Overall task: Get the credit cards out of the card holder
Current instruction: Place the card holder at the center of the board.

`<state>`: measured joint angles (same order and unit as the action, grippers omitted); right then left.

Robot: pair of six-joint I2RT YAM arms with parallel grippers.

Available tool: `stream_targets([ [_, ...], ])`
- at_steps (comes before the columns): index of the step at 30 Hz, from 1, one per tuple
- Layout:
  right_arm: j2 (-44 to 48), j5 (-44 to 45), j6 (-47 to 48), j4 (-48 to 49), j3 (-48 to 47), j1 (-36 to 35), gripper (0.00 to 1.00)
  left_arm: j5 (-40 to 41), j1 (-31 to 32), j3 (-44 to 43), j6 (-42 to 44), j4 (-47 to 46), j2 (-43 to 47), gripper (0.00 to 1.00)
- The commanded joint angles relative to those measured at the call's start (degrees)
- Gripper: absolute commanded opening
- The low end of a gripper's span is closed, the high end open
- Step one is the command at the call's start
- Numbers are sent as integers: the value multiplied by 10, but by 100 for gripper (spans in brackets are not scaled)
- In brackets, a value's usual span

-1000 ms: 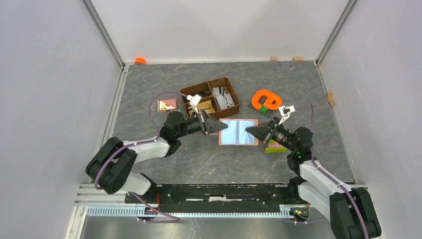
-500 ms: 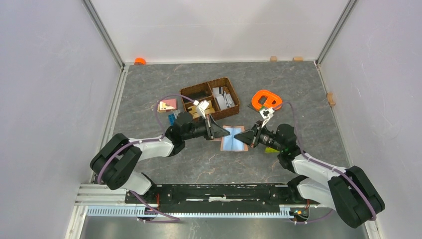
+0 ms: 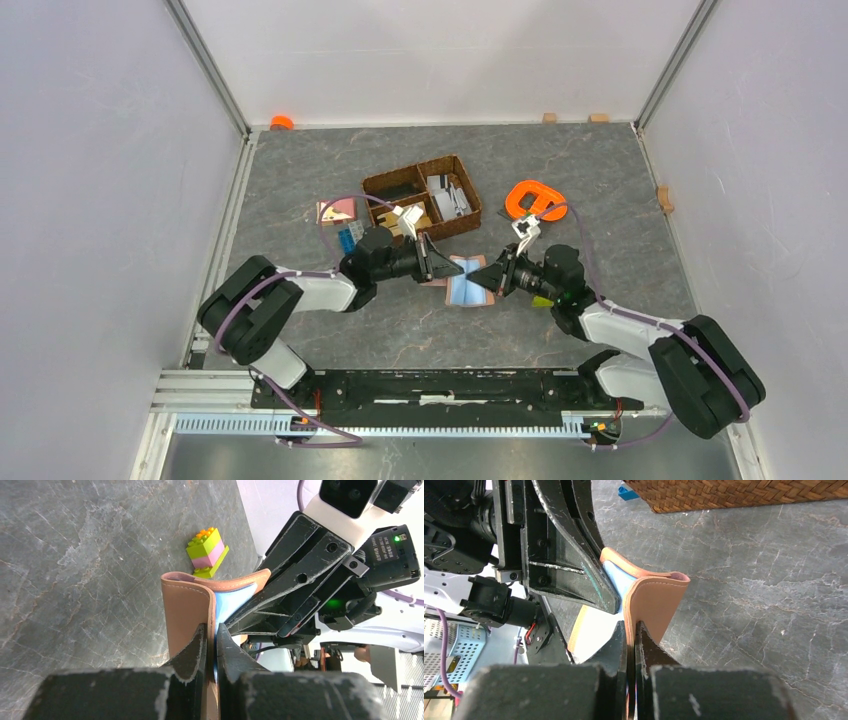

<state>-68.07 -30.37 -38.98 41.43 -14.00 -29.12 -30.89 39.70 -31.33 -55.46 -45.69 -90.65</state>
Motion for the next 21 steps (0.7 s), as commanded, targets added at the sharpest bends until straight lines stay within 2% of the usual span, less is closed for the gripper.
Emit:
stream_targets([
  [1,21,36,80,-91,-71,-10,0,10,0,-17,14,17,40,5],
  [3,25,94,122,-183,-100,-9,0,52,1,-42,59,138,55,13],
  [6,11,141,166,-274,-138,-9,0,73,1,-88,100,254,32,14],
  [10,-19,159,183,-315,-166,-10,2,59,3,-112,94,251,-31,12],
  [15,-38,209,207,-361,-192,-20,10,85,21,-124,93,228,-94,13],
  [18,-52,257,221,-388,-208,-35,15,75,27,-145,99,244,-114,25],
  [19,-58,265,223,-393,-213,-39,15,69,27,-150,106,256,-111,35],
  [21,-72,281,229,-407,-226,-51,17,78,26,-162,134,314,-82,46],
])
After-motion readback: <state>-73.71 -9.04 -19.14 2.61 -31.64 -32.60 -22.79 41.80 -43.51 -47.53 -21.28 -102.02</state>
